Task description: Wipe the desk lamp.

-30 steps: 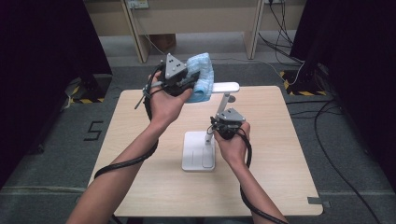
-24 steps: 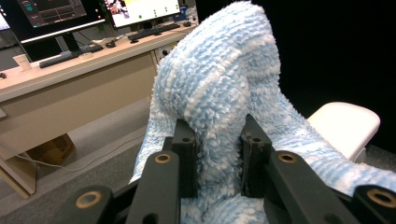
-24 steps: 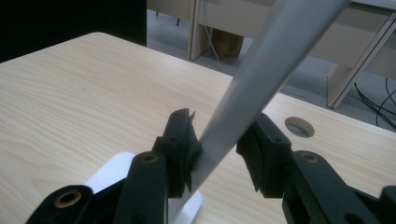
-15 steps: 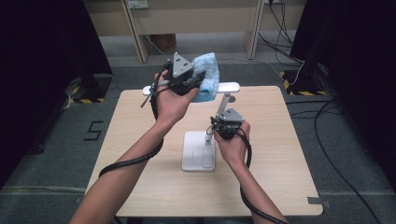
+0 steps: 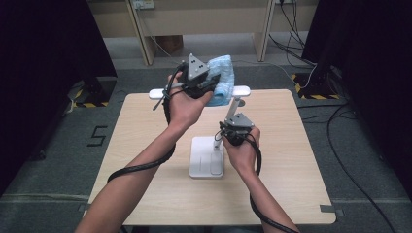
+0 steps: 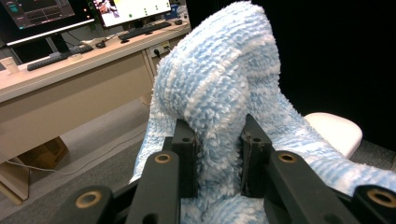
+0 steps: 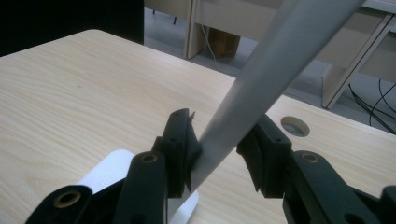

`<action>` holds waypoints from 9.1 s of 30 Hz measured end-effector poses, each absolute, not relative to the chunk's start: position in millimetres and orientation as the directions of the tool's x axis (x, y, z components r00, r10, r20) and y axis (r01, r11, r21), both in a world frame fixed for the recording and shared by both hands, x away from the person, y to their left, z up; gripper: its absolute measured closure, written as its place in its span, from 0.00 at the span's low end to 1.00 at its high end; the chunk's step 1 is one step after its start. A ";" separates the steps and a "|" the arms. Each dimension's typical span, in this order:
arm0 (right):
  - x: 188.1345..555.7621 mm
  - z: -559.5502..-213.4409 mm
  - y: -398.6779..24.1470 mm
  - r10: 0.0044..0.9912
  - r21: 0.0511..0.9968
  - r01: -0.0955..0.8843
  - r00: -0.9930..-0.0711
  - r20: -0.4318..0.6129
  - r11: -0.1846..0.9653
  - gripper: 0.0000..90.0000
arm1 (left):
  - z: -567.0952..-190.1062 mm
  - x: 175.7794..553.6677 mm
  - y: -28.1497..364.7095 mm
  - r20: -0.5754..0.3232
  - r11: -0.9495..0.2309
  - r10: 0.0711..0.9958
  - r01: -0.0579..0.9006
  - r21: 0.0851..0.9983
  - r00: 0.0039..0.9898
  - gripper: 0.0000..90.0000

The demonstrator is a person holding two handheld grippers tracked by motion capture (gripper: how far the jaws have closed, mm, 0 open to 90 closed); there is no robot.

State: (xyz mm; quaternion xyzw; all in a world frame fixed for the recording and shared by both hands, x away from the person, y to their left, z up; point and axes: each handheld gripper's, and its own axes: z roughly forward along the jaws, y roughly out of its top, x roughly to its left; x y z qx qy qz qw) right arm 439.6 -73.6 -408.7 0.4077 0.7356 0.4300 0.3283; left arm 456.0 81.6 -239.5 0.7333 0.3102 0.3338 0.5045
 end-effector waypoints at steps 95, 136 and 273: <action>438.4 -407.5 -71.0 0.883 0.884 0.340 -0.443 -0.152 0.322 0.68 | -233.7 457.1 23.7 0.208 -0.353 0.712 0.085 0.932 0.671 0.79; 436.8 -409.1 -68.7 0.881 0.883 0.341 -0.450 -0.148 0.323 0.68 | -237.3 393.2 146.9 0.147 -0.259 0.727 0.069 0.964 0.671 0.80; 421.4 -426.3 -71.5 0.858 0.824 0.440 -0.504 -0.104 0.358 0.45 | -301.9 419.1 210.6 0.131 -0.325 0.838 0.292 0.899 0.530 0.80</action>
